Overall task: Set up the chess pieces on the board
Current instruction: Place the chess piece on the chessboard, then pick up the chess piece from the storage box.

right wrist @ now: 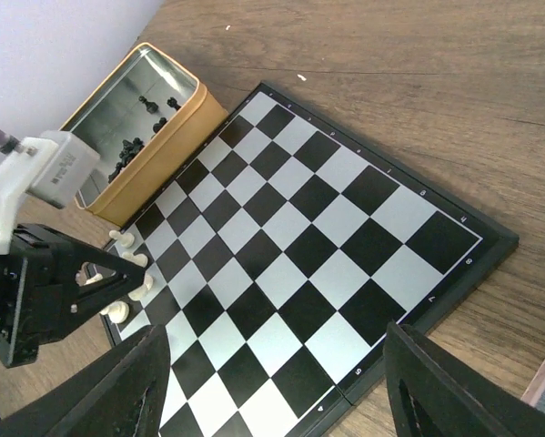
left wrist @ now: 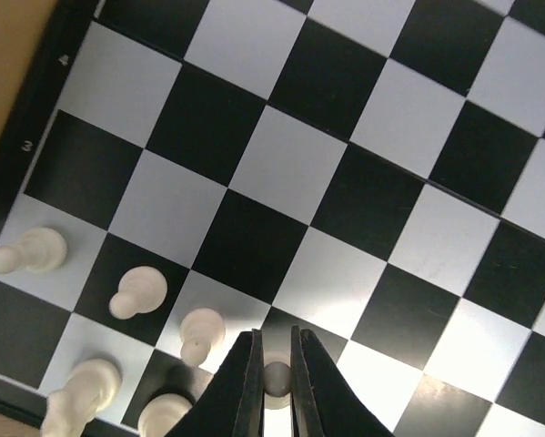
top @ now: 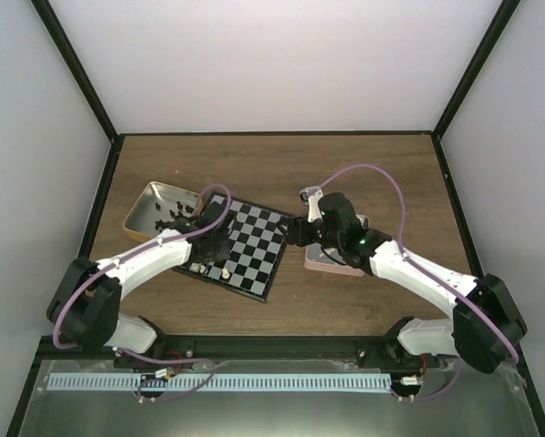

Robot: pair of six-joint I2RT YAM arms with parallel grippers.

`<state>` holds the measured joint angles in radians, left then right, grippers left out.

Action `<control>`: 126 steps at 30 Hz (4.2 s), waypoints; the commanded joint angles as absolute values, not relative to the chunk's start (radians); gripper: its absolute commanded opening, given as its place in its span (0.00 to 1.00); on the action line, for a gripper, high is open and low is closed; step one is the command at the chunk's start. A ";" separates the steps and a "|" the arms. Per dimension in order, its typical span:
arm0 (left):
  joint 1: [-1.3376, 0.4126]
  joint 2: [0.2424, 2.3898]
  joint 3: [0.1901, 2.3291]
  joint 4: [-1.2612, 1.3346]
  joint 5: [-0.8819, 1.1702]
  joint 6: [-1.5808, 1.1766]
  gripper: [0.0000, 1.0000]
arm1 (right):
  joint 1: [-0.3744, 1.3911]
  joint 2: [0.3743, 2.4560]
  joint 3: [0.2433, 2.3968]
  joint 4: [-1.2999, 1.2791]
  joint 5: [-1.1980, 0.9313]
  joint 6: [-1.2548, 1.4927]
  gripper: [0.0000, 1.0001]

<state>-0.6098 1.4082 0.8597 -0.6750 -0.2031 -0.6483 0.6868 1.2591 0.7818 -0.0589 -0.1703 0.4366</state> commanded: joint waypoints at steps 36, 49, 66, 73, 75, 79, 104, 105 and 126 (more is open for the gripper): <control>-0.644 1.438 0.785 -0.602 -0.203 -0.652 0.09 | 0.693 1.304 0.786 -0.051 -0.166 0.463 0.66; -0.645 1.425 0.815 -0.612 -0.185 -0.647 0.17 | 0.692 1.306 0.789 -0.049 -0.170 0.465 0.66; -0.644 1.445 0.814 -0.599 -0.189 -0.645 0.08 | 0.692 1.300 0.789 -0.060 -0.152 0.462 0.66; -0.644 1.444 0.811 -0.585 -0.198 -0.634 0.09 | 0.692 1.298 0.784 -0.064 -0.146 0.464 0.66; -0.644 1.444 0.810 -0.579 -0.199 -0.632 0.09 | 0.692 1.298 0.785 -0.065 -0.145 0.466 0.66; -0.644 1.442 0.814 -0.579 -0.193 -0.629 0.09 | 0.692 1.295 0.787 -0.078 -0.130 0.470 0.66; -0.643 1.161 0.927 -0.537 -0.071 -0.588 0.40 | 0.465 1.427 0.841 -0.567 0.198 0.607 0.37; -0.643 1.150 0.918 -0.525 -0.060 -0.585 0.40 | 0.461 1.445 0.846 -0.559 0.190 0.588 0.37; -0.644 1.112 0.891 -0.435 -0.003 -0.579 0.43 | 0.449 1.619 0.884 -0.513 0.221 0.523 0.26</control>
